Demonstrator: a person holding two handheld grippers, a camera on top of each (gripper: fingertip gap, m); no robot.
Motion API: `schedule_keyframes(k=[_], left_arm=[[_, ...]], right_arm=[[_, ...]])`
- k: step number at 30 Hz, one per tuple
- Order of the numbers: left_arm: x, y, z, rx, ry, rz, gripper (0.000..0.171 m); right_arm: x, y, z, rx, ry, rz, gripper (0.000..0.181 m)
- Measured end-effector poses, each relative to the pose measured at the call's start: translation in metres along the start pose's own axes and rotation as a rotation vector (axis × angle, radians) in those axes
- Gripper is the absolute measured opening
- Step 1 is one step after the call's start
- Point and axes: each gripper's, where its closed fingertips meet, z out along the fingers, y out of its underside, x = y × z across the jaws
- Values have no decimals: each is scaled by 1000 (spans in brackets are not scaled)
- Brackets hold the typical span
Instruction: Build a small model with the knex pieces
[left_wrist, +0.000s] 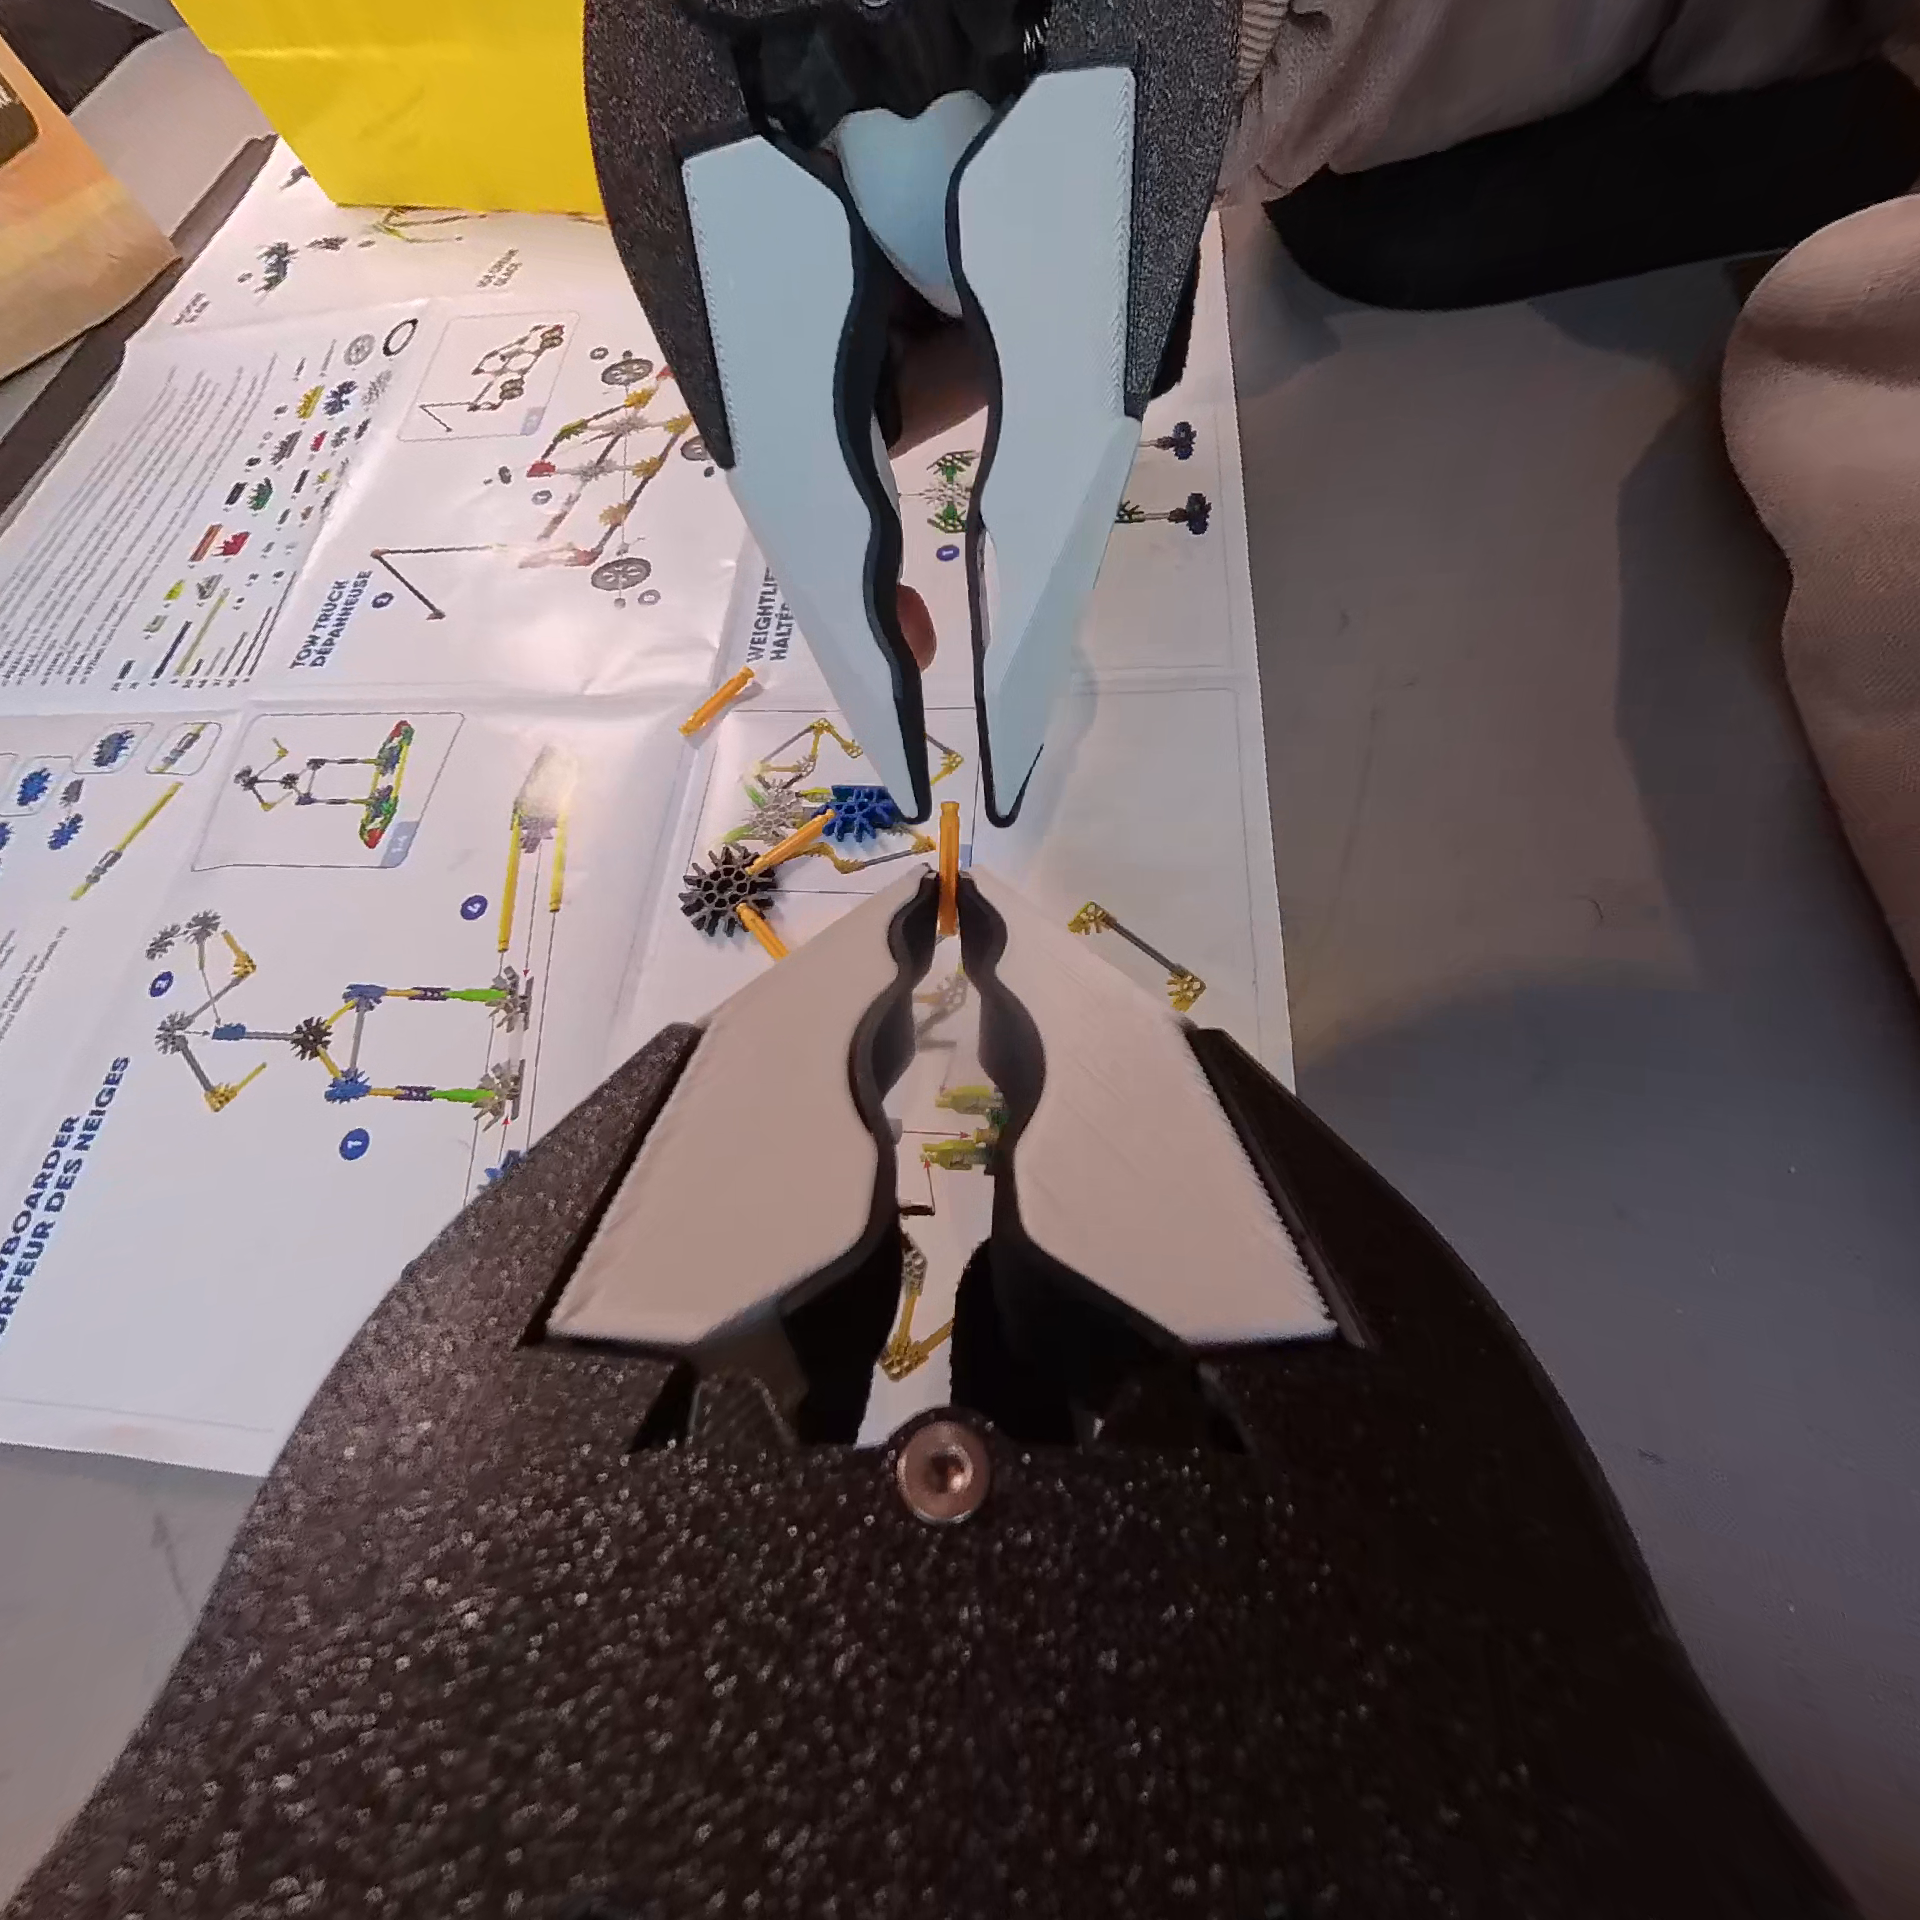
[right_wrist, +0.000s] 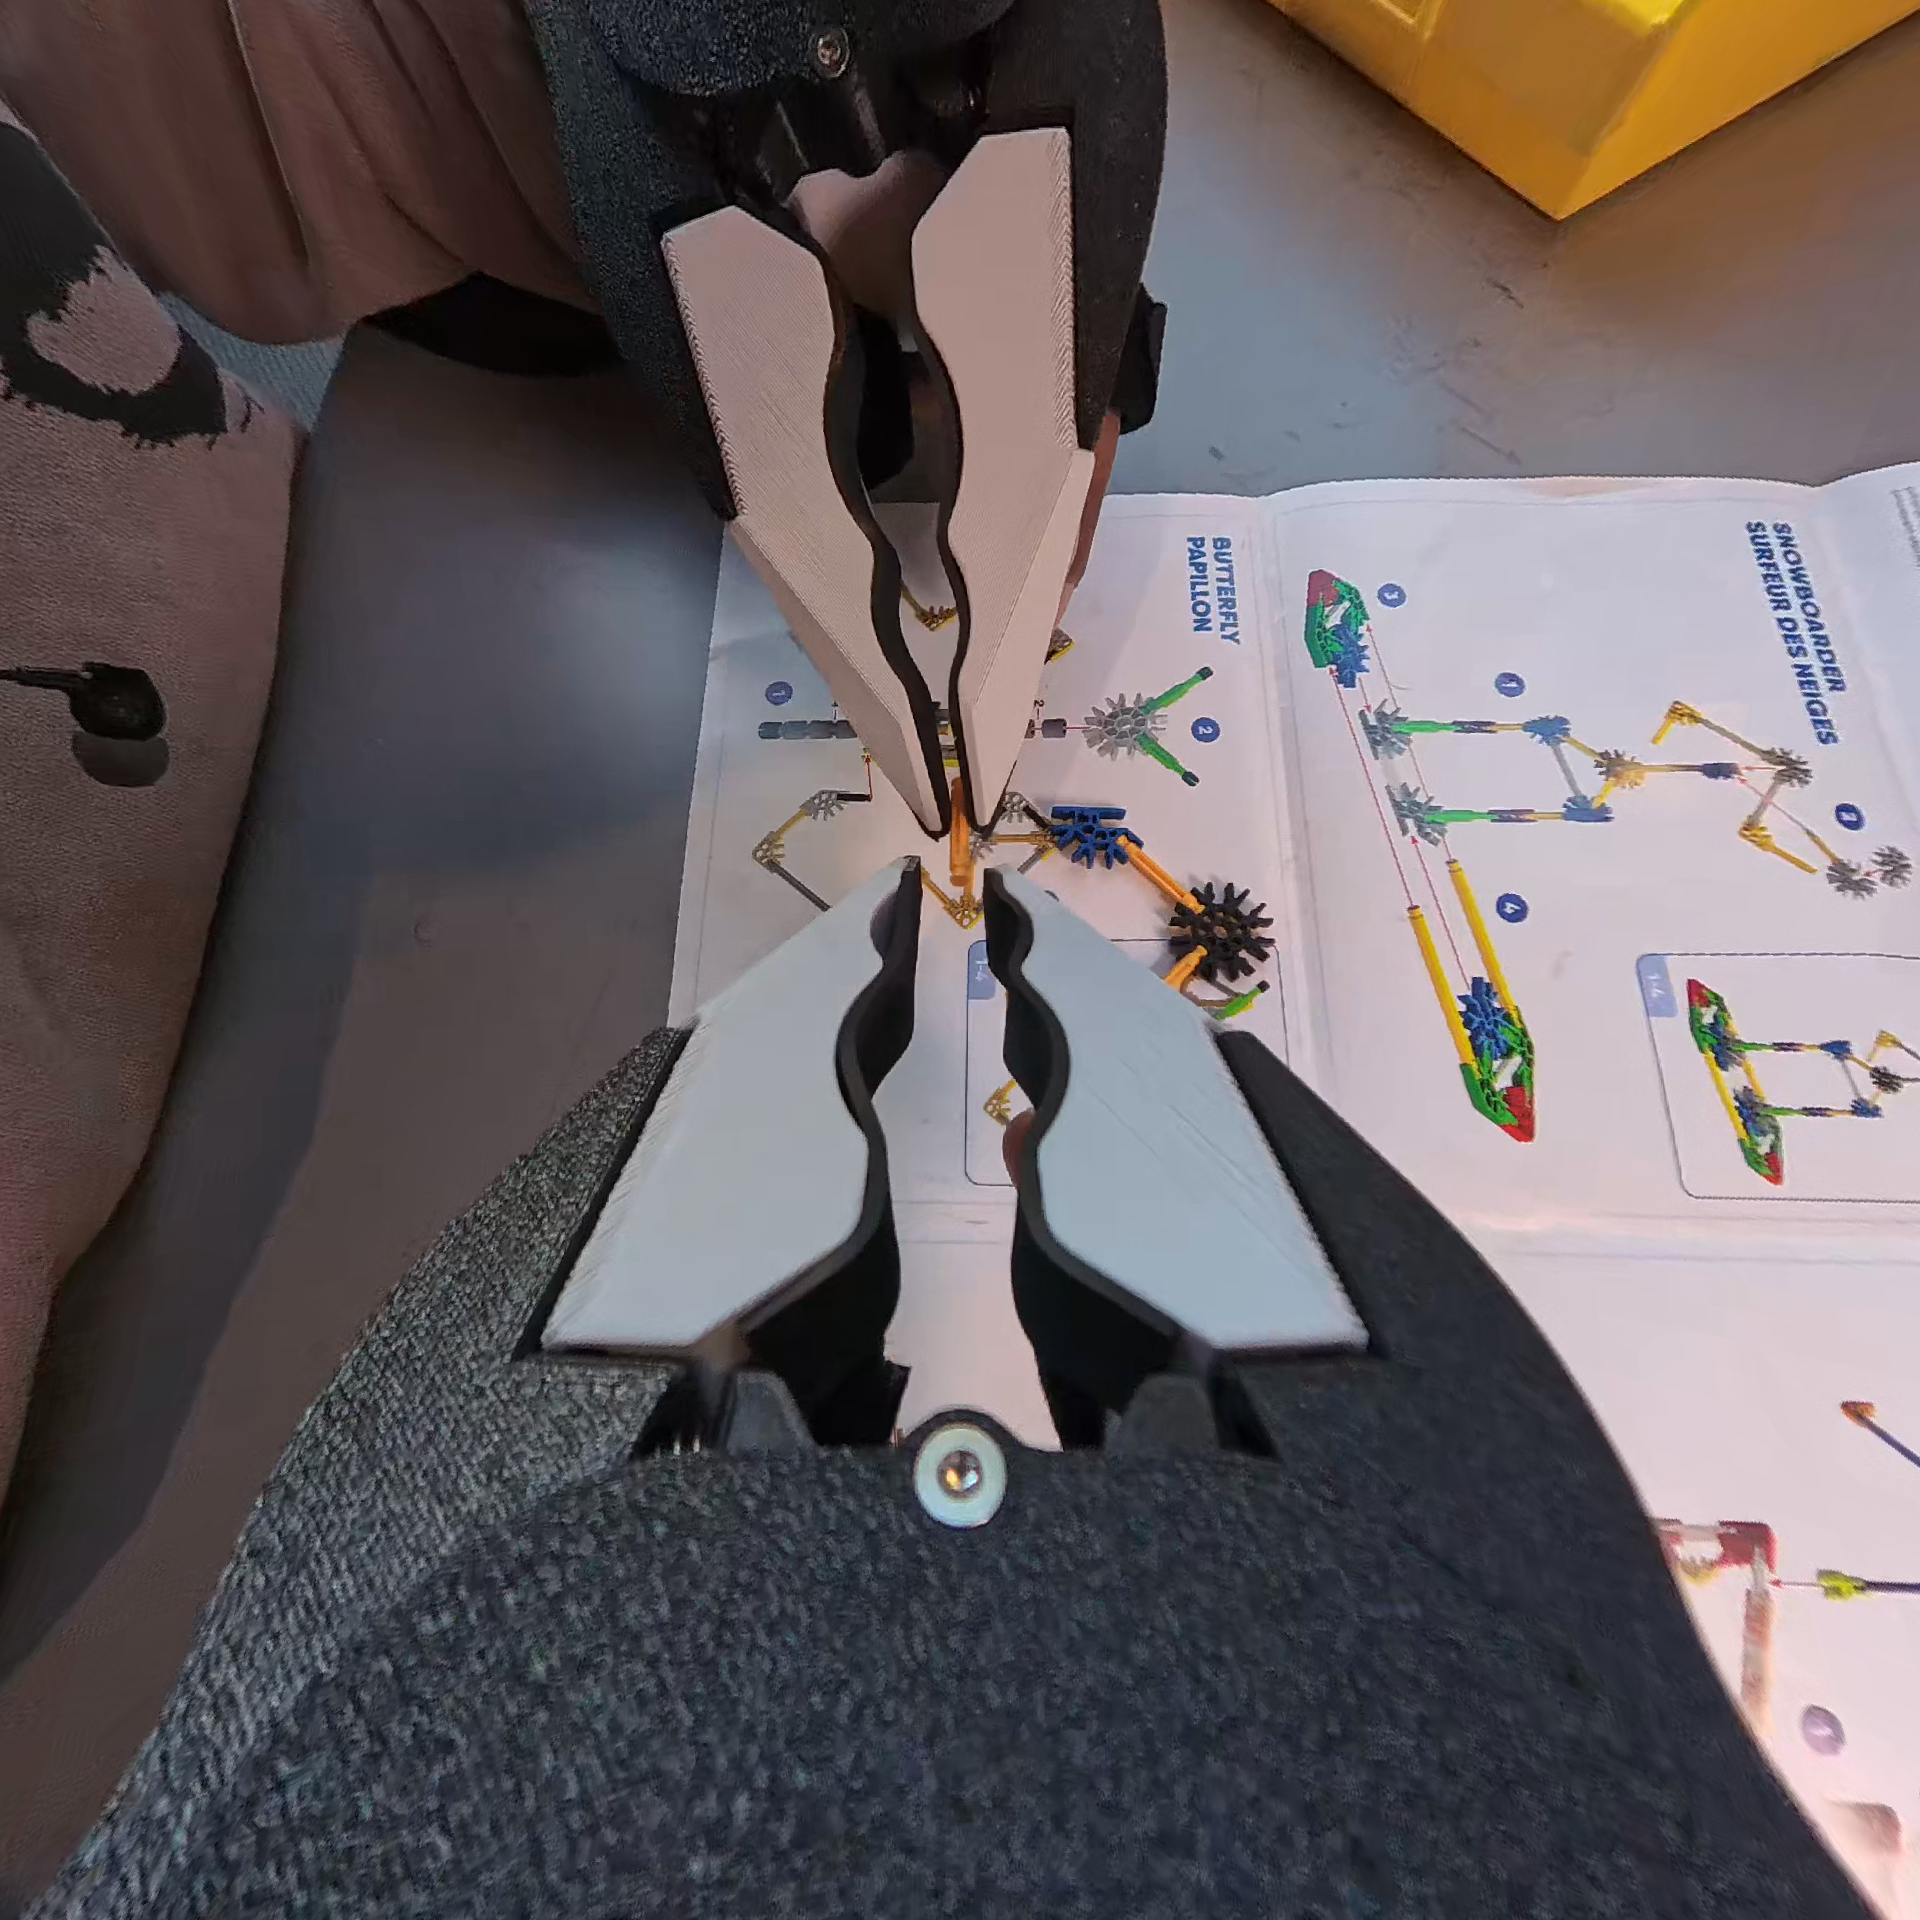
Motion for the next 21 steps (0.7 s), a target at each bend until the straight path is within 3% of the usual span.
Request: schedule_keyframes(k=[8, 12, 21], left_arm=[[-4, 0, 2, 2, -28, -5, 4], [-18, 8, 1, -41, -106, -15, 4], [-20, 10, 4, -62, -124, -23, 5]], right_arm=[[5, 1, 1, -13, 73, 24, 2], [13, 16, -8, -68, 197, 159, 2], [7, 48, -16, -82, 444, 519, 2]])
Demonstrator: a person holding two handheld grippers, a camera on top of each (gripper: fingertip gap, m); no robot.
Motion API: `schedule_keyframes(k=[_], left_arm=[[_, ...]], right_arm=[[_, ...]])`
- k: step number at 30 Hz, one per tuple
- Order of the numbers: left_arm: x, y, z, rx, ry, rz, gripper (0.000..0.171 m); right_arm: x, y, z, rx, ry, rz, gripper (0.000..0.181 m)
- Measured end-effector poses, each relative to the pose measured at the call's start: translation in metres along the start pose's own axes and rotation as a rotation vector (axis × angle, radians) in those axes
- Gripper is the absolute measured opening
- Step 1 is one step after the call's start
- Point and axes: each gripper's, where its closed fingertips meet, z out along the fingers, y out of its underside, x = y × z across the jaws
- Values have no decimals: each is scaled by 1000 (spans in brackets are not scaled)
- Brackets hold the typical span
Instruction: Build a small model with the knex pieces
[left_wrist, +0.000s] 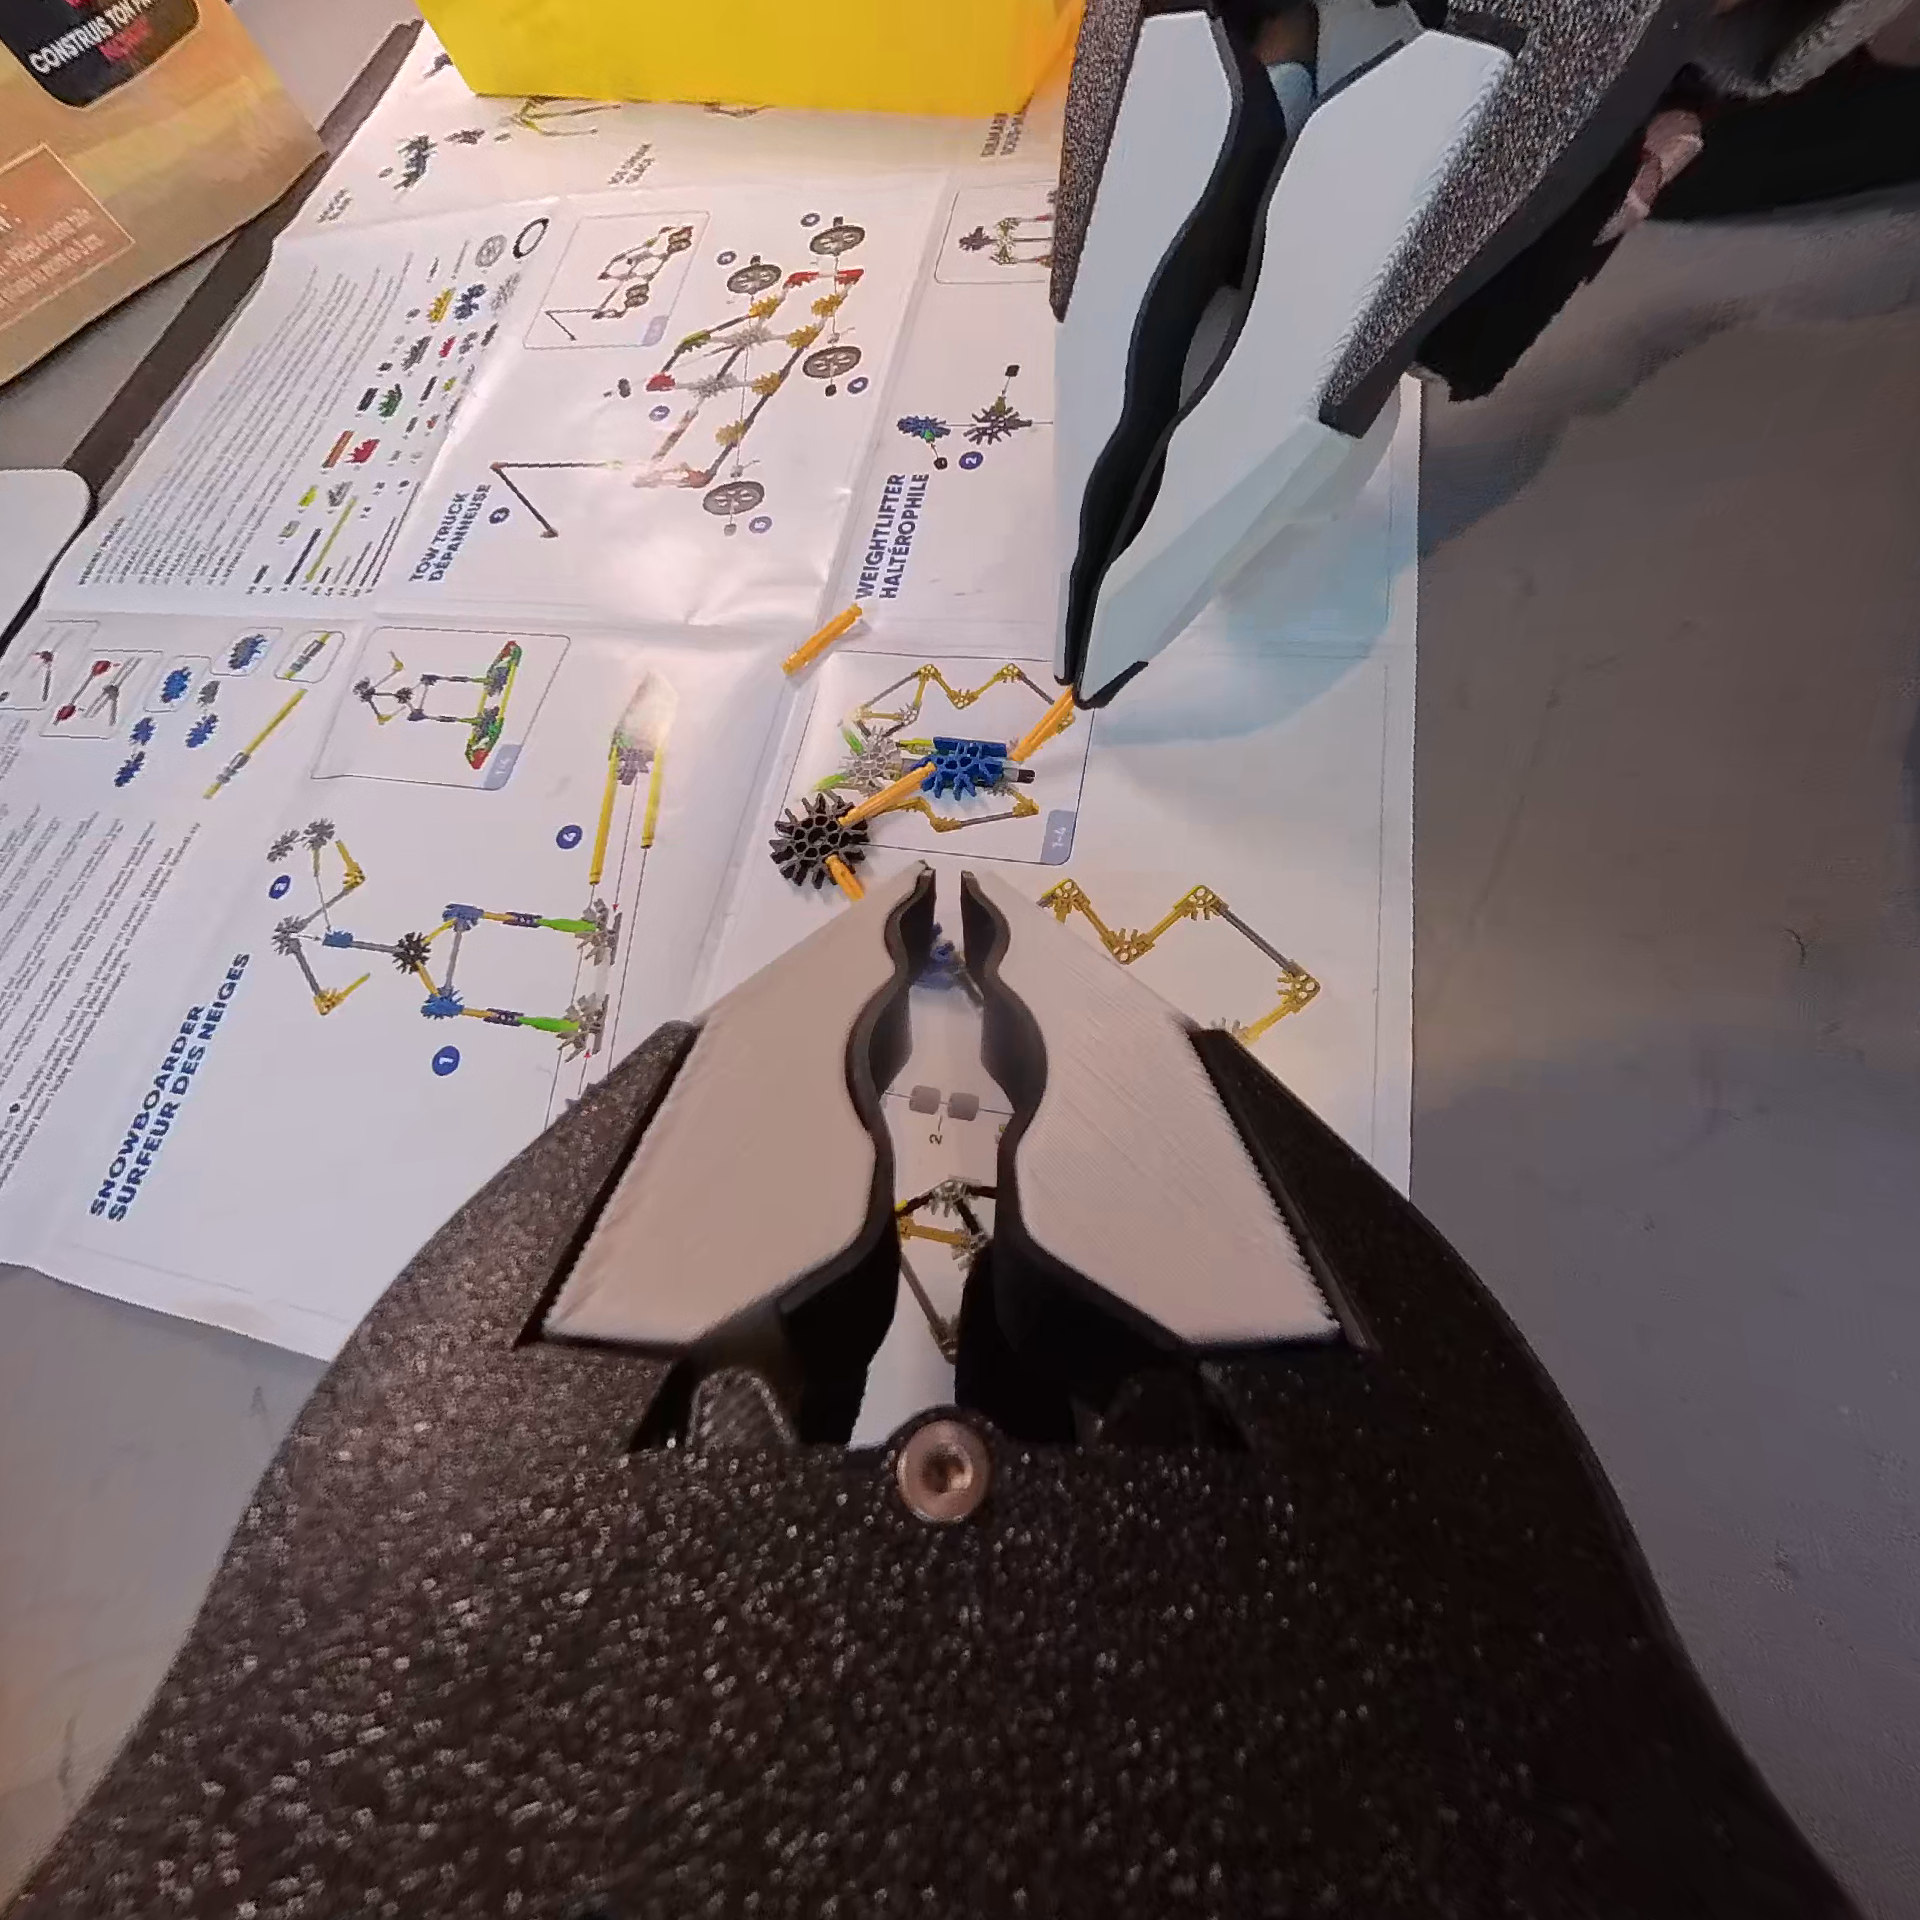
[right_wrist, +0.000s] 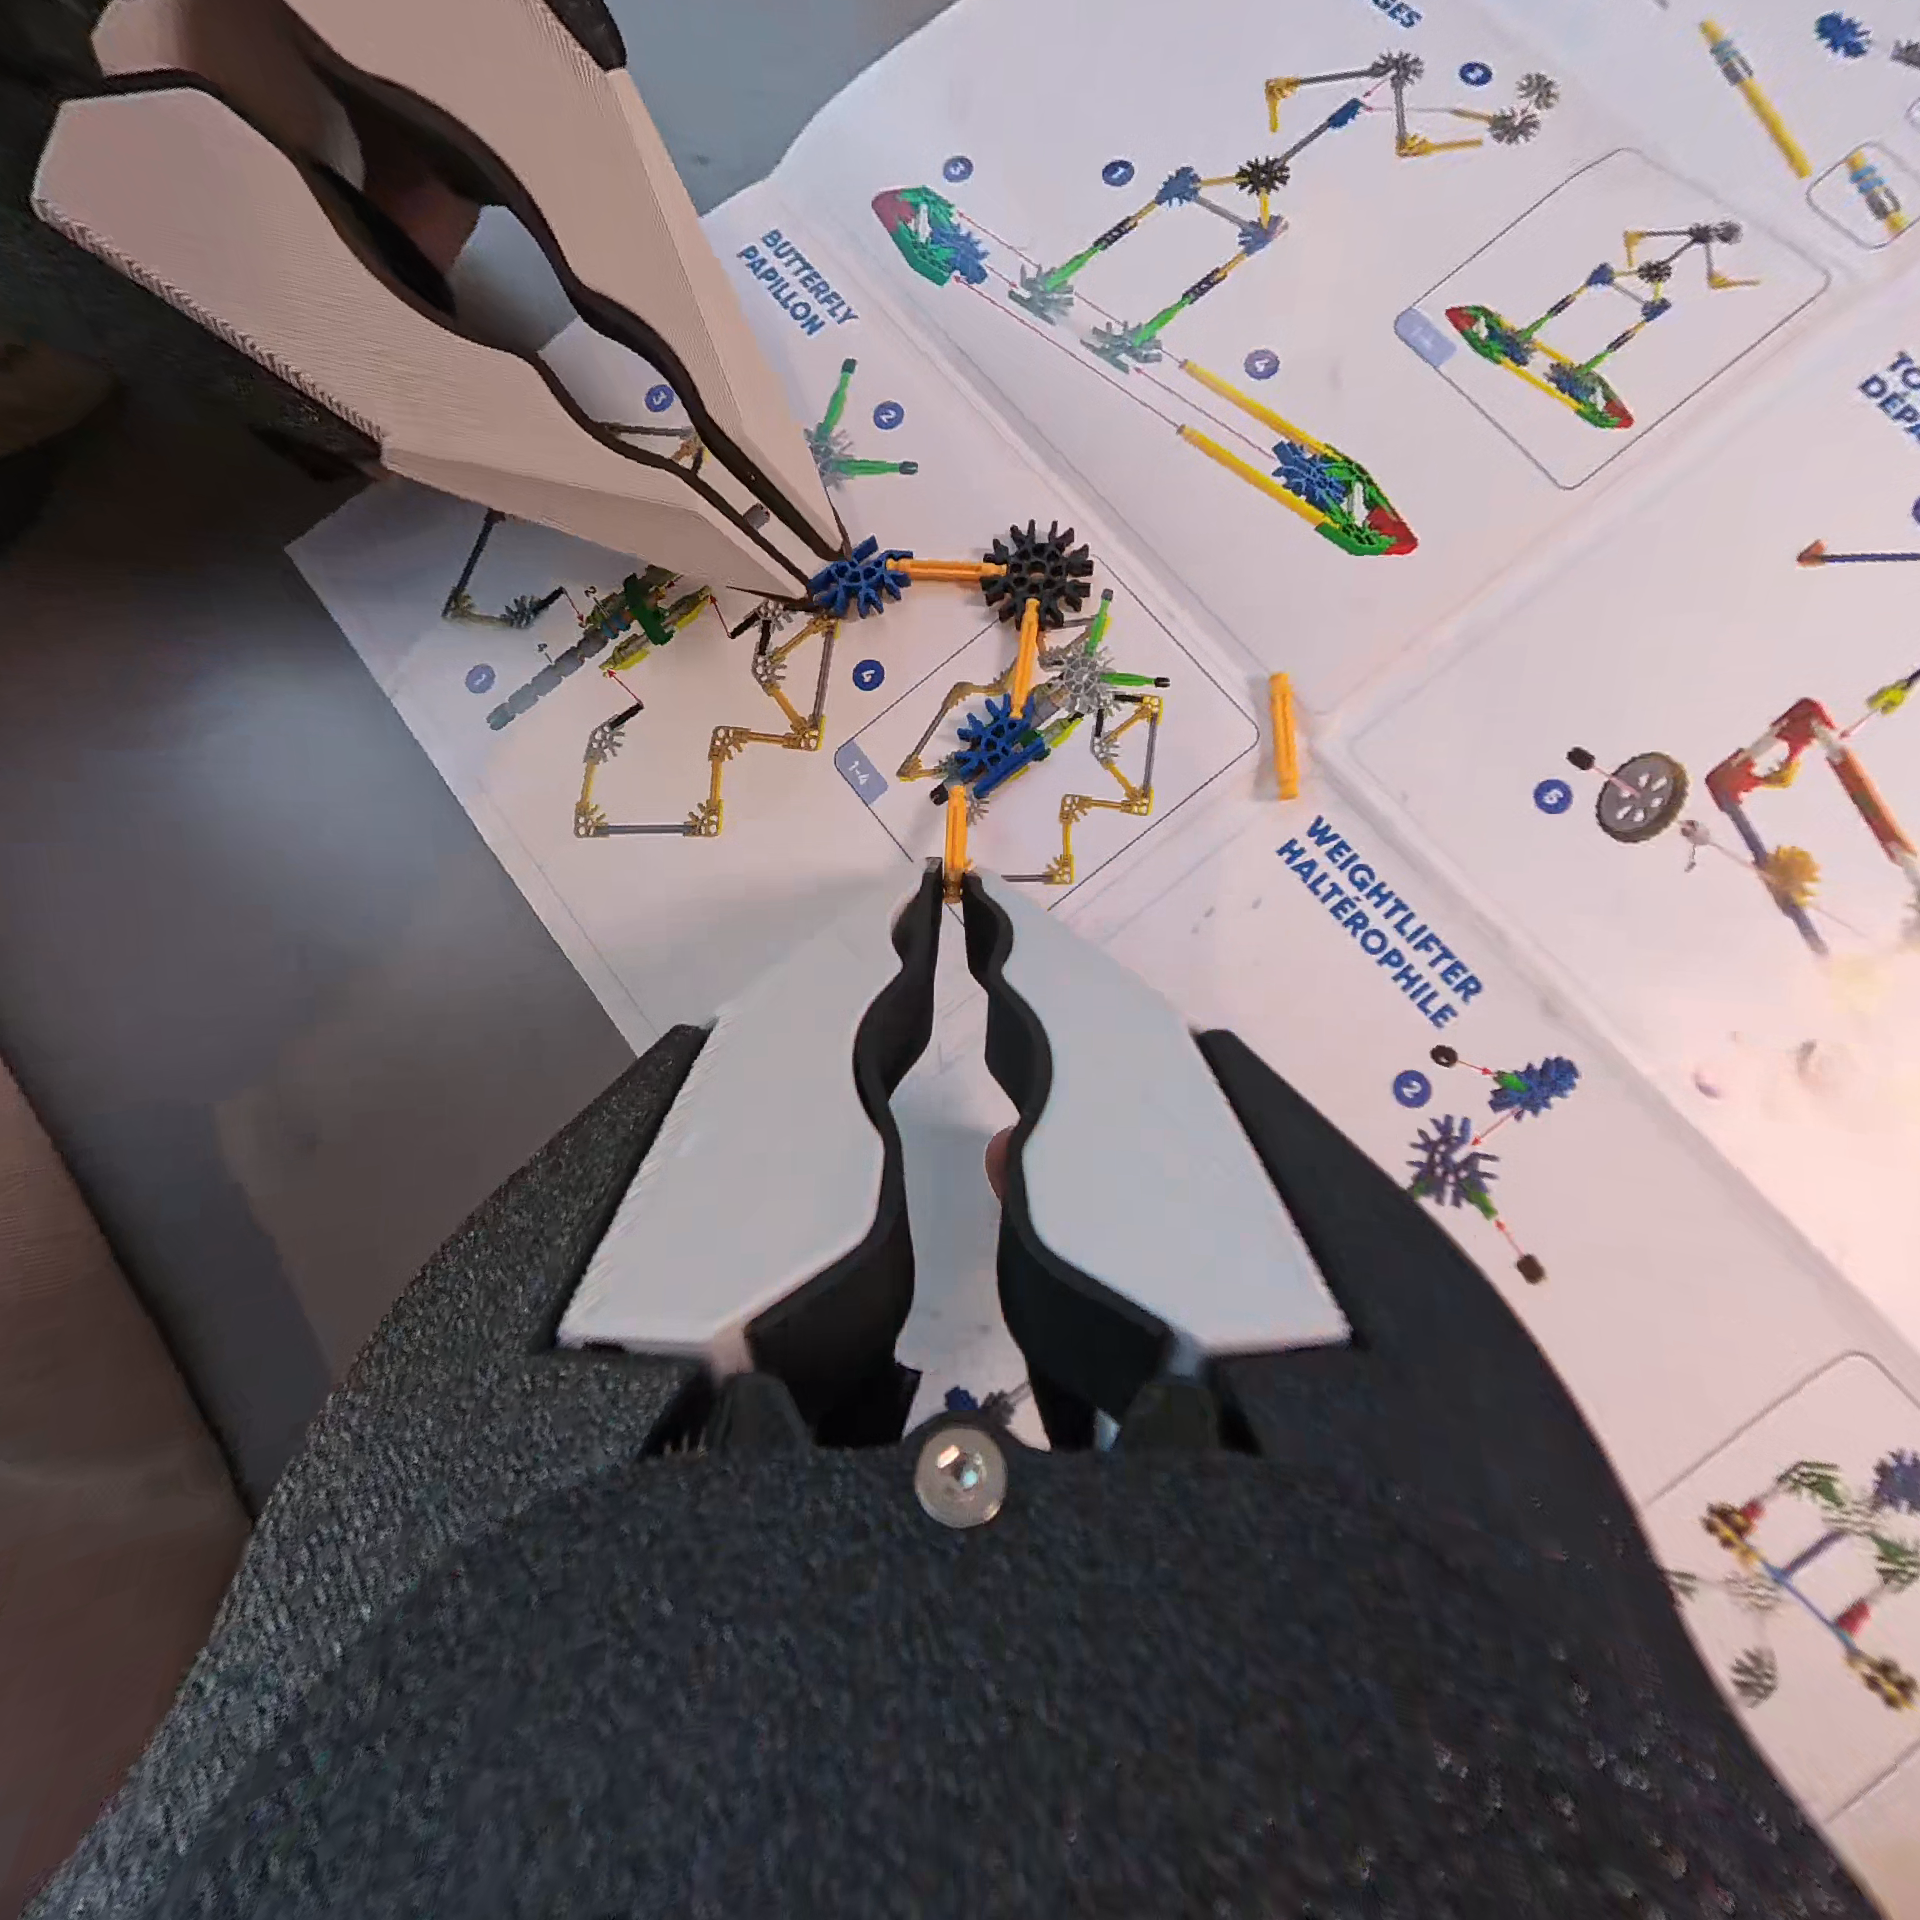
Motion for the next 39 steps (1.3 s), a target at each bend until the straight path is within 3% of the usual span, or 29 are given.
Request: schedule_keyframes(k=[10, 13, 18, 25, 31, 39], left_arm=[[-20, 12, -5, -73, -90, -53, 11], [-15, 27, -4, -141, -32, -109, 23], [7, 24, 2, -145, 51, -63, 14], [40, 8, 3, -68, 229, -67, 15], [11, 12, 1, -67, 119, -150, 17], [25, 12, 10, -93, 148, -102, 17]], right_arm=[[-4, -5, -1, 35, 27, 40, 2], [4, -5, -4, 47, 43, 52, 2], [16, -4, -8, 61, 63, 57, 2], [21, -3, -13, 78, 48, 52, 2], [17, -3, -10, 90, 19, 59, 2], [14, 1, -3, 51, 26, 48, 2]])
